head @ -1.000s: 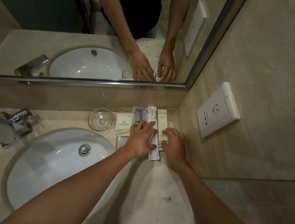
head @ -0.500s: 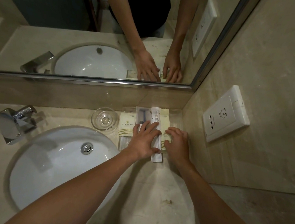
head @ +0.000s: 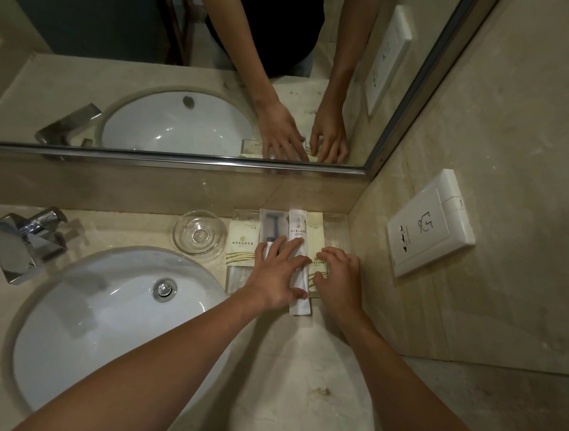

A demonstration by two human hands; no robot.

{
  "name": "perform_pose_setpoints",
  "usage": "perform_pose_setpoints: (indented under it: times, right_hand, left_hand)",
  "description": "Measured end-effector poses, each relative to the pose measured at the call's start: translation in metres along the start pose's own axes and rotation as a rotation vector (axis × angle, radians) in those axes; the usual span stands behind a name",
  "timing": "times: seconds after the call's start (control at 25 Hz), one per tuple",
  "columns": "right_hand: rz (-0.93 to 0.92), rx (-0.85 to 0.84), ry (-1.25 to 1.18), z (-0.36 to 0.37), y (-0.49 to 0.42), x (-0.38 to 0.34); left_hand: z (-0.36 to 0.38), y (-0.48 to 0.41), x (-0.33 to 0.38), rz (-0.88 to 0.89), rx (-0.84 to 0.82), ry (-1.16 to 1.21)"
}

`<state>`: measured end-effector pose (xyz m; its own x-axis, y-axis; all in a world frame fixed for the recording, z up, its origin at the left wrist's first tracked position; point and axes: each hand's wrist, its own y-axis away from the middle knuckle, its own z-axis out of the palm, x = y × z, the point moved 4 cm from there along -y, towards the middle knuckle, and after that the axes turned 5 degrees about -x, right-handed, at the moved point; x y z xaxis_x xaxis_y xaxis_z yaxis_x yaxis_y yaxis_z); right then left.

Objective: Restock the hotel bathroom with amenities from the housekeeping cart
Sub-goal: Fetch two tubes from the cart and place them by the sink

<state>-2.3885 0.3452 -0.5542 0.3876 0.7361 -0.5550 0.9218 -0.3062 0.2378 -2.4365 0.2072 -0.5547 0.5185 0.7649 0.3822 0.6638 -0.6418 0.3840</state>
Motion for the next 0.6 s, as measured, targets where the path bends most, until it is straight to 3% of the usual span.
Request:
perform_pose_setpoints:
  times: [0.36, 0.6]
  right_hand:
    - [-0.002, 0.042, -0.045, -0.007, 0.007, -0.004]
    - [0.016, 0.007, -0.034, -0.004, 0.030, -0.014]
  left_hand:
    - [-0.006, 0.014, 0.002, 0.032, 0.097, 0.122]
    - [-0.012, 0.046, -0.016, 0.002, 0.060, 0.128]
